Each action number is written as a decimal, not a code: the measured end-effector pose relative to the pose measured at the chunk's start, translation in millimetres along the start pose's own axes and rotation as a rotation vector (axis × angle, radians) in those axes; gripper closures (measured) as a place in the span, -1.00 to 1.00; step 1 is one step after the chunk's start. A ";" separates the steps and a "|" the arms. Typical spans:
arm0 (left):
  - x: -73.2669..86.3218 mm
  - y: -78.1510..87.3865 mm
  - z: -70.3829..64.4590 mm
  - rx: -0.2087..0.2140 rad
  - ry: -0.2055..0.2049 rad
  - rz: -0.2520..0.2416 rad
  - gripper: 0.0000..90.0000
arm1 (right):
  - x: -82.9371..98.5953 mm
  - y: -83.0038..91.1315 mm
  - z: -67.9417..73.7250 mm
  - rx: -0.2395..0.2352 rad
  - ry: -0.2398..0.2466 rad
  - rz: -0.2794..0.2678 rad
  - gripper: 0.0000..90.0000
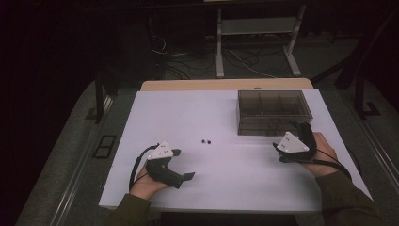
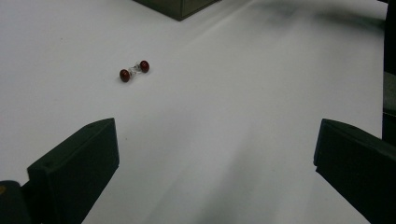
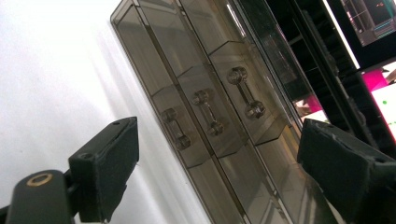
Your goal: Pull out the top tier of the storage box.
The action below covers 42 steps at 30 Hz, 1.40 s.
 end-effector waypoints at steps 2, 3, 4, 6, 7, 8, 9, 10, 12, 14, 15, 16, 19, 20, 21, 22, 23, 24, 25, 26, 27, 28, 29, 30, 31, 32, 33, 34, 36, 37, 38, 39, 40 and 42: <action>0.0 0.0 0.0 -0.001 0.002 0.000 -1.00 | -0.6 0.4 1.2 0.006 0.012 0.000 -0.65; 0.1 0.0 0.1 -0.002 0.002 0.000 -1.00 | -0.9 0.3 1.7 0.010 0.022 0.000 -0.65; 0.1 0.0 0.1 -0.002 0.002 0.000 -1.00 | -0.9 0.3 1.7 0.010 0.022 0.000 -0.65; 0.1 -0.1 0.0 -0.001 0.003 0.001 -1.00 | -1.3 0.2 2.9 0.017 0.042 0.007 -0.65; 0.1 -0.1 0.0 -0.001 0.003 0.001 -1.00 | -1.4 0.1 3.1 0.030 0.068 0.011 -0.65; 0.1 -0.1 0.1 -0.001 0.003 0.001 -1.00 | -1.5 0.2 2.9 0.034 0.081 0.014 -0.65; 0.1 -0.1 0.1 -0.002 0.003 0.001 -1.00 | -1.6 0.1 3.2 0.036 0.090 0.015 -0.65; 0.1 0.0 0.1 -0.002 0.003 0.001 -1.00 | -1.7 0.1 3.4 0.040 0.097 0.015 -0.65; 0.1 0.0 0.1 -0.002 0.003 0.001 -1.00 | -1.7 -0.1 4.0 0.045 0.109 0.017 -0.65; 0.1 0.0 0.2 -0.002 0.004 0.001 -1.00 | -1.7 -0.2 4.8 0.051 0.122 0.022 -0.65; 0.1 0.0 0.2 -0.002 0.004 0.001 -1.00 | -1.7 -0.2 4.8 0.051 0.122 0.022 -0.65; 0.1 0.0 0.3 -0.002 0.003 0.001 -1.00 | -1.8 -0.1 5.1 0.062 0.140 0.027 -0.65; 0.1 0.1 0.4 -0.003 0.003 0.001 -1.00 | -2.4 -0.3 6.0 0.080 0.168 0.031 -0.65; 0.1 0.1 0.4 -0.002 0.005 0.000 -1.00 | -2.5 -0.3 6.1 0.083 0.176 0.033 -0.65; 0.0 0.1 0.4 -0.003 0.004 0.000 -1.00 | -2.6 -0.3 6.3 0.087 0.187 0.034 -0.65; 0.0 0.1 0.4 -0.003 0.004 0.000 -1.00 | -2.7 -0.4 6.3 0.091 0.200 0.036 -0.65; 0.0 0.0 0.3 -0.002 0.004 -0.001 -1.00 | -2.9 -0.9 5.5 0.100 0.223 0.033 -0.65; 0.0 0.0 0.2 -0.003 0.004 -0.001 -1.00 | -2.9 -1.0 6.1 0.102 0.232 0.037 -0.65; 0.1 0.0 0.2 -0.003 0.003 0.001 -1.00 | -2.9 -1.1 6.7 0.108 0.234 0.039 -0.65; 0.1 0.0 0.2 -0.003 0.003 0.001 -1.00 | -3.1 -1.2 7.3 0.112 0.239 0.039 -0.65; 0.1 0.0 0.3 -0.004 0.003 0.001 -1.00 | -3.3 -1.3 7.4 0.112 0.251 0.039 -0.65; 0.1 0.0 0.3 -0.004 0.003 0.001 -1.00 | -3.3 -1.3 7.4 0.112 0.251 0.039 -0.65; 0.1 0.1 0.5 -0.005 0.002 0.001 -1.00 | -3.7 -1.4 8.1 0.120 0.265 0.042 -0.65; 0.1 0.1 0.5 -0.005 0.002 0.001 -1.00 | -3.7 -1.4 8.1 0.120 0.265 0.042 -0.65; 0.7 -0.1 0.9 -0.019 -0.014 0.016 -1.00 | -3.6 -1.7 8.8 0.125 0.276 0.047 -0.65; 1.0 -0.5 0.7 -0.022 -0.019 0.021 -1.00 | -3.6 -2.0 8.9 0.128 0.282 0.046 -0.65; 1.2 -0.9 0.5 -0.023 -0.022 0.023 -1.00 | -3.6 -2.2 9.2 0.133 0.288 0.048 -0.65; 1.2 -0.9 0.5 -0.023 -0.022 0.023 -1.00 | -3.6 -2.2 9.2 0.133 0.288 0.048 -0.65; 1.6 -1.3 0.5 -0.028 -0.031 0.035 -1.00 | -3.7 -2.4 9.9 0.136 0.301 0.052 -0.65; 1.7 -1.3 0.8 -0.029 -0.035 0.037 -1.00 | -3.9 -2.4 10.0 0.141 0.308 0.053 -0.65; 1.7 -1.3 0.8 -0.029 -0.035 0.037 -1.00 | -3.9 -2.4 10.0 0.141 0.308 0.053 -0.65; 1.9 -1.4 0.9 -0.033 -0.035 0.037 -1.00 | -4.2 -2.5 10.3 0.147 0.317 0.055 -0.65; 1.9 -1.4 0.9 -0.033 -0.035 0.037 -1.00 | -4.2 -2.5 10.3 0.147 0.317 0.055 -0.65; 2.1 -1.2 1.3 -0.040 -0.041 0.044 -1.00 | -4.7 -3.2 10.7 0.151 0.324 0.056 -0.65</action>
Point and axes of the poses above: each handheld gripper's, and its own axes: y roughly backward along the jaws, x roughly out of its underside, z roughly to its left, the point moved 4 cm from there along -y, roughly forward along the jaws
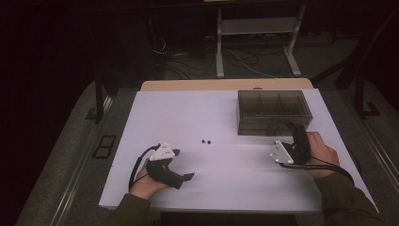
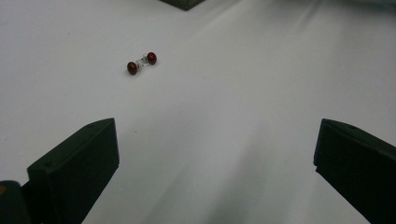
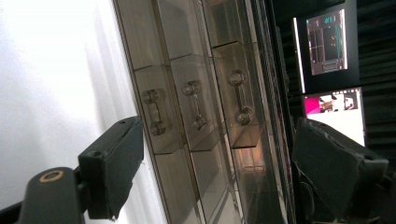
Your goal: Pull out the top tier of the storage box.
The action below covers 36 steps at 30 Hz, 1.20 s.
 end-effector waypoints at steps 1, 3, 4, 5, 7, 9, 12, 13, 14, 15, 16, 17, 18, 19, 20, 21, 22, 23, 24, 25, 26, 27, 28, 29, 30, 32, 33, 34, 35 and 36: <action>0.3 0.1 0.3 -0.005 -0.005 0.005 -1.00 | -0.2 0.1 0.0 0.006 0.005 0.006 -0.65; 0.3 0.1 0.2 -0.006 -0.007 0.004 -1.00 | -1.1 -0.7 -0.4 0.009 0.021 0.009 -0.65; 0.3 0.1 0.2 -0.006 -0.007 0.004 -1.00 | -1.1 -0.7 -0.4 0.009 0.021 0.009 -0.65; 0.5 0.2 0.3 -0.007 -0.005 0.005 -1.00 | -2.3 -1.4 -1.2 0.015 0.025 0.014 -0.65; 0.5 0.1 0.4 -0.009 0.002 0.003 -1.00 | -3.4 -2.8 -2.2 0.019 0.029 0.017 -0.65; 0.5 0.2 -0.1 -0.007 0.002 0.000 -1.00 | -4.1 -4.1 -3.6 0.026 0.047 0.020 -0.65; 0.4 0.1 -0.6 -0.005 0.003 -0.002 -1.00 | -4.8 -6.0 -5.6 0.037 0.056 0.028 -0.65; 0.3 0.1 -0.5 -0.005 0.003 -0.002 -1.00 | -6.2 -8.6 -8.9 0.045 0.062 0.030 -0.65; 0.1 0.1 -0.4 -0.005 0.007 -0.005 -1.00 | -6.5 -9.4 -9.7 0.049 0.060 0.031 -0.65; 0.0 0.1 -0.2 -0.005 0.008 -0.005 -1.00 | -7.4 -10.5 -10.9 0.056 0.063 0.027 -0.65; 0.1 0.0 -0.2 -0.005 0.008 -0.005 -1.00 | -8.1 -11.5 -12.0 0.058 0.070 0.025 -0.64; 0.2 0.0 -0.1 -0.005 0.007 -0.004 -1.00 | -8.8 -12.5 -12.8 0.062 0.076 0.024 -0.65; 0.2 0.0 -0.1 -0.005 0.007 -0.004 -1.00 | -8.8 -12.5 -12.8 0.062 0.076 0.024 -0.65; 0.2 -0.1 -0.3 -0.005 0.006 -0.002 -1.00 | -10.1 -15.0 -13.8 0.061 0.085 0.021 -0.64; 0.2 -0.2 -0.3 -0.004 0.006 -0.003 -1.00 | -10.5 -15.6 -14.1 0.060 0.089 0.023 -0.65; 0.2 -0.2 -0.3 -0.004 0.006 -0.003 -1.00 | -11.4 -16.5 -14.4 0.062 0.092 0.023 -0.65; 0.2 -0.2 -0.2 -0.004 0.007 -0.003 -1.00 | -11.4 -16.5 -14.4 0.062 0.092 0.023 -0.65; 0.2 -0.5 -0.3 -0.003 0.006 -0.004 -1.00 | -12.8 -18.6 -15.1 0.068 0.103 0.023 -0.64; 0.2 -0.7 -0.5 -0.002 0.007 -0.004 -1.00 | -13.3 -19.4 -15.4 0.071 0.107 0.027 -0.65; 0.3 -0.9 -0.7 -0.002 0.007 -0.005 -1.00 | -13.9 -20.3 -15.6 0.077 0.114 0.027 -0.65; 0.3 -0.9 -0.7 -0.002 0.007 -0.005 -1.00 | -13.9 -20.3 -15.6 0.077 0.114 0.027 -0.65; 0.3 -0.9 -0.9 -0.001 0.005 -0.005 -1.00 | -14.0 -21.3 -14.2 0.098 0.113 0.043 -0.65; 0.3 -0.9 -0.9 -0.001 0.006 -0.006 -1.00 | -14.3 -21.9 -13.1 0.103 0.120 0.047 -0.65; 0.3 -0.9 -0.8 -0.001 0.006 -0.005 -1.00 | -14.9 -22.4 -11.3 0.102 0.132 0.047 -0.65; 0.4 -0.9 -0.6 -0.002 0.006 -0.004 -1.00 | -15.3 -22.9 -9.7 0.101 0.137 0.045 -0.65; 0.3 -0.3 -0.2 -0.002 0.005 -0.004 -1.00 | -15.2 -24.2 -6.5 0.108 0.149 0.045 -0.64; 0.3 -0.3 -0.2 -0.002 0.005 -0.004 -1.00 | -14.8 -25.1 -4.9 0.106 0.155 0.046 -0.64; 0.2 -0.2 -0.4 -0.003 0.009 -0.007 -1.00 | -14.2 -26.1 -3.5 0.100 0.156 0.048 -0.64; 0.2 -0.2 -0.4 -0.003 0.009 -0.007 -1.00 | -13.5 -26.8 -2.5 0.098 0.156 0.050 -0.64; 0.2 -0.1 -0.4 -0.003 0.009 -0.007 -1.00 | -13.5 -26.8 -2.5 0.098 0.156 0.050 -0.64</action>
Point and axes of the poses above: each handheld gripper's, and its own axes: y roughly backward along the jaws, x roughly out of its underside, z roughly to its left, the point moved 4 cm from there along -y, roughly forward along the jaws
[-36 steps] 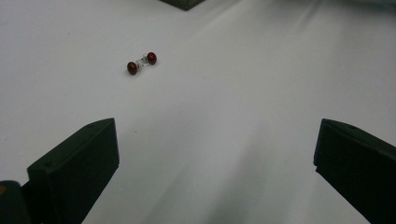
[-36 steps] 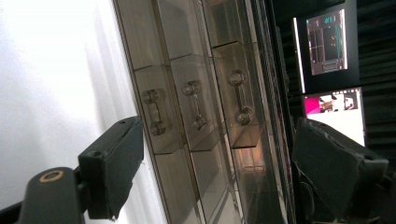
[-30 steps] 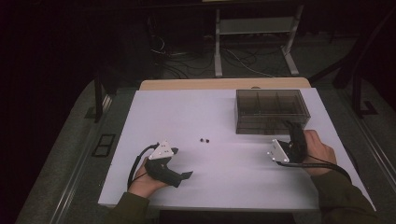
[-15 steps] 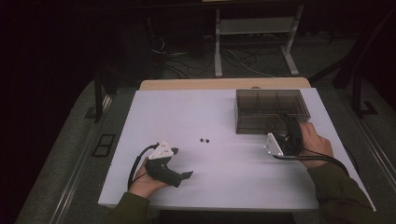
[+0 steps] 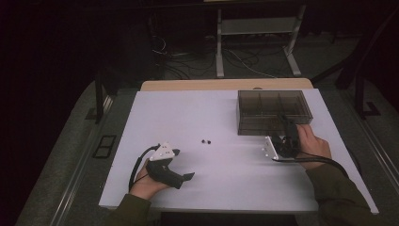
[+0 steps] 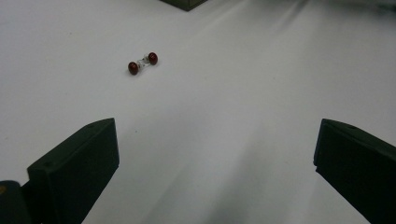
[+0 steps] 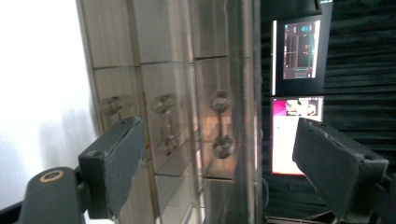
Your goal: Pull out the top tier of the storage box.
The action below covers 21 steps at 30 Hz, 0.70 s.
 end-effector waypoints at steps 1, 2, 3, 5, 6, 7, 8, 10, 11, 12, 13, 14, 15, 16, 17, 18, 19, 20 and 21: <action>0.1 0.0 0.2 0.000 -0.002 0.001 -1.00 | 1.4 -1.1 1.1 0.001 0.005 0.002 -0.64; 0.1 0.0 0.2 0.000 -0.002 0.001 -1.00 | 1.4 -1.1 1.1 0.001 0.005 0.002 -0.64; 0.2 -0.2 0.2 -0.001 0.000 0.002 -1.00 | 2.5 -1.4 1.2 0.010 0.006 0.006 -0.64; 0.5 -0.2 0.4 -0.001 -0.001 0.003 -1.00 | 3.5 -1.4 0.9 0.020 0.007 0.009 -0.62; 0.5 -0.2 0.4 -0.001 -0.001 0.003 -1.00 | 3.5 -1.4 0.9 0.020 0.007 0.009 -0.62; 0.5 0.0 0.6 -0.001 0.001 0.001 -1.00 | 4.5 -0.3 -0.3 0.032 0.010 0.016 -0.43; 0.5 0.0 0.6 -0.001 0.001 0.001 -1.00 | 4.5 -0.3 -0.3 0.032 0.010 0.016 -0.43; 0.4 0.2 0.7 -0.002 -0.001 0.000 -1.00 | 5.0 0.3 -0.8 0.037 0.006 0.023 -0.42; 0.4 0.2 0.6 -0.002 -0.001 0.001 -1.00 | 5.0 0.5 -0.7 0.043 0.011 0.027 -0.39; 0.4 0.2 0.6 -0.002 -0.001 0.001 -1.00 | 5.0 0.5 -0.7 0.043 0.011 0.027 -0.39; 0.5 0.1 0.5 -0.002 -0.003 0.003 -1.00 | 4.9 0.7 0.4 0.054 0.025 0.033 -0.28; 0.5 0.1 0.5 -0.002 -0.003 0.003 -1.00 | 5.0 0.6 0.9 0.053 0.029 0.036 -0.25; 0.5 0.2 0.5 -0.002 -0.003 0.003 -1.00 | 5.1 0.2 1.6 0.052 0.031 0.037 -0.21; 0.5 0.2 0.5 -0.002 -0.003 0.003 -1.00 | 5.1 0.2 1.6 0.052 0.031 0.037 -0.21; 0.5 0.3 0.6 -0.002 -0.003 0.003 -1.00 | 5.4 0.4 2.1 0.063 0.036 0.043 -0.13; 0.4 0.4 0.8 -0.003 -0.005 0.003 -1.00 | 5.4 0.4 2.1 0.063 0.036 0.043 -0.13; 0.4 0.3 0.8 -0.003 -0.003 0.002 -1.00 | 5.4 0.4 2.1 0.068 0.038 0.044 -0.09; 0.5 0.3 0.9 -0.003 -0.003 0.002 -1.00 | 5.3 0.7 1.7 0.071 0.038 0.044 -0.02; 0.6 0.3 0.9 -0.003 -0.003 0.002 -1.00 | 5.2 0.8 1.8 0.073 0.037 0.045 -0.01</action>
Point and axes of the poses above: each handheld gripper's, and its own axes: y roughly backward along the jaws, x roughly out of its underside, z roughly to its left, the point moved 4 cm from there along -y, roughly forward along the jaws
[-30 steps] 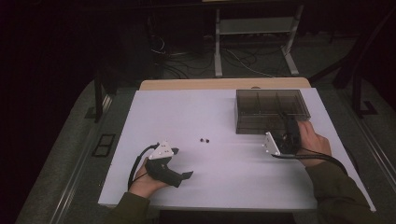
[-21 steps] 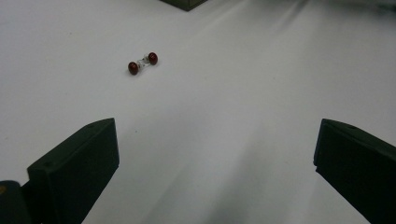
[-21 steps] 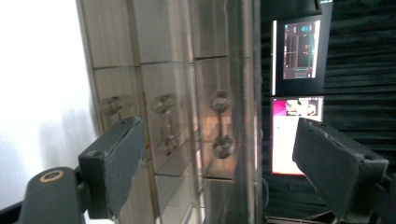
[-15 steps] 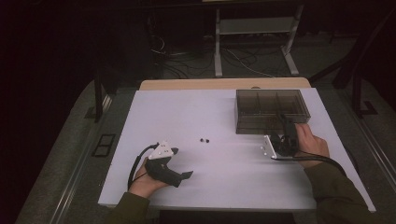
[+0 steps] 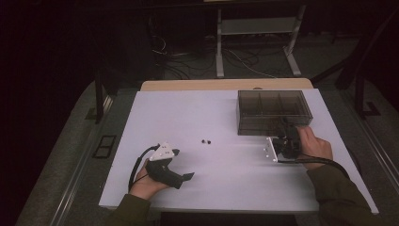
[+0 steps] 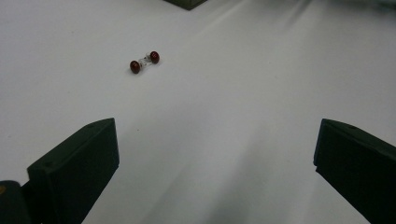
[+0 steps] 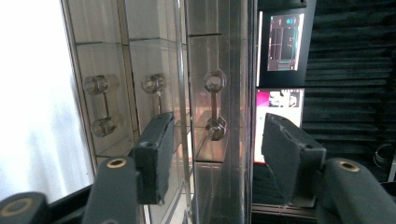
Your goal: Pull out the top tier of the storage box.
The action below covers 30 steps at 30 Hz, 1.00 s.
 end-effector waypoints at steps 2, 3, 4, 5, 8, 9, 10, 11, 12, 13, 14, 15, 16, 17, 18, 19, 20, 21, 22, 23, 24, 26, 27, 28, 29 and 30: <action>0.0 0.0 0.0 0.000 0.000 0.000 -1.00 | -0.1 0.1 0.0 0.000 -0.001 0.002 0.07; 0.0 0.0 0.0 0.000 -0.001 0.000 -1.00 | -0.1 0.2 0.1 0.003 -0.002 0.004 0.10; 0.0 0.0 -0.1 -0.001 -0.001 0.000 -1.00 | -0.2 0.2 0.2 0.003 -0.002 0.005 0.13; 0.0 0.0 -0.1 -0.001 -0.001 0.000 -1.00 | -0.2 0.2 0.2 0.003 -0.002 0.005 0.13; -0.1 0.2 0.0 -0.002 -0.001 -0.001 -1.00 | 0.4 -0.4 1.4 -0.007 -0.005 0.013 0.29; -0.1 0.2 0.0 -0.002 -0.001 -0.001 -1.00 | 0.4 -0.4 1.4 -0.007 -0.005 0.013 0.29; -0.1 0.2 -0.2 -0.003 -0.001 -0.001 -1.00 | 1.3 -1.1 2.0 -0.014 -0.008 0.019 0.37; -0.1 0.2 -0.2 -0.003 -0.001 -0.001 -1.00 | 1.5 -1.5 2.1 -0.016 -0.005 0.020 0.39; -0.1 0.2 -0.2 -0.002 -0.001 -0.001 -1.00 | 1.6 -1.6 2.2 -0.018 -0.004 0.020 0.44; -0.1 0.2 -0.2 -0.002 -0.001 -0.001 -1.00 | 1.6 -1.6 2.2 -0.018 -0.004 0.020 0.44; 0.0 0.1 -0.1 -0.002 -0.002 0.000 -1.00 | 1.0 -1.9 2.7 -0.019 -0.004 0.017 0.48; 0.0 0.1 -0.1 -0.002 -0.001 0.000 -1.00 | 0.6 -1.9 2.8 -0.017 -0.005 0.016 0.50; 0.0 0.2 0.0 -0.002 -0.002 0.000 -1.00 | 0.2 -1.9 2.5 -0.019 -0.002 0.015 0.53; 0.0 0.2 0.0 -0.002 -0.002 0.000 -1.00 | 0.2 -1.9 2.5 -0.019 -0.002 0.015 0.53; 0.0 0.4 -0.1 -0.003 -0.001 -0.001 -1.00 | -0.5 -2.7 3.1 -0.017 -0.003 0.013 0.55; 0.0 0.4 -0.1 -0.003 -0.001 -0.001 -1.00 | -0.5 -2.7 3.1 -0.017 -0.003 0.013 0.55; -0.1 0.5 -0.1 -0.003 -0.002 0.000 -1.00 | -0.6 -3.3 3.5 -0.011 -0.002 0.014 0.58; -0.1 0.5 -0.1 -0.003 -0.002 0.000 -1.00 | -0.6 -3.3 3.5 -0.011 -0.002 0.014 0.58; -0.1 0.5 -0.1 -0.004 -0.002 0.000 -1.00 | -0.6 -3.3 3.3 -0.009 -0.005 0.012 0.60; -0.1 0.5 0.0 -0.003 -0.002 0.000 -1.00 | -0.5 -3.4 2.9 -0.007 -0.006 0.012 0.62; -0.1 0.3 -0.1 -0.003 -0.002 0.000 -1.00 | -0.1 -3.5 2.0 0.000 0.000 0.013 0.63; 0.0 0.2 -0.2 -0.003 -0.003 0.001 -1.00 | -0.1 -3.5 1.9 0.000 -0.001 0.012 0.64; 0.0 0.2 -0.2 -0.003 -0.003 0.001 -1.00 | 0.3 -3.7 1.8 0.001 -0.003 0.014 0.66; 0.0 0.2 -0.2 -0.004 -0.003 0.001 -1.00 | 0.4 -3.8 1.7 0.001 -0.004 0.014 0.66; 0.0 0.2 -0.2 -0.004 -0.003 0.001 -1.00 | 0.5 -3.9 1.5 0.002 -0.004 0.013 0.69; 0.2 0.2 -0.3 -0.004 0.000 0.002 -1.00 | 0.5 -3.9 1.5 0.002 -0.004 0.013 0.69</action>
Point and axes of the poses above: each handheld gripper's, and its own axes: y roughly backward along the jaws, x roughly out of its underside, z roughly to its left, the point moved 4 cm from there along -y, roughly forward along the jaws
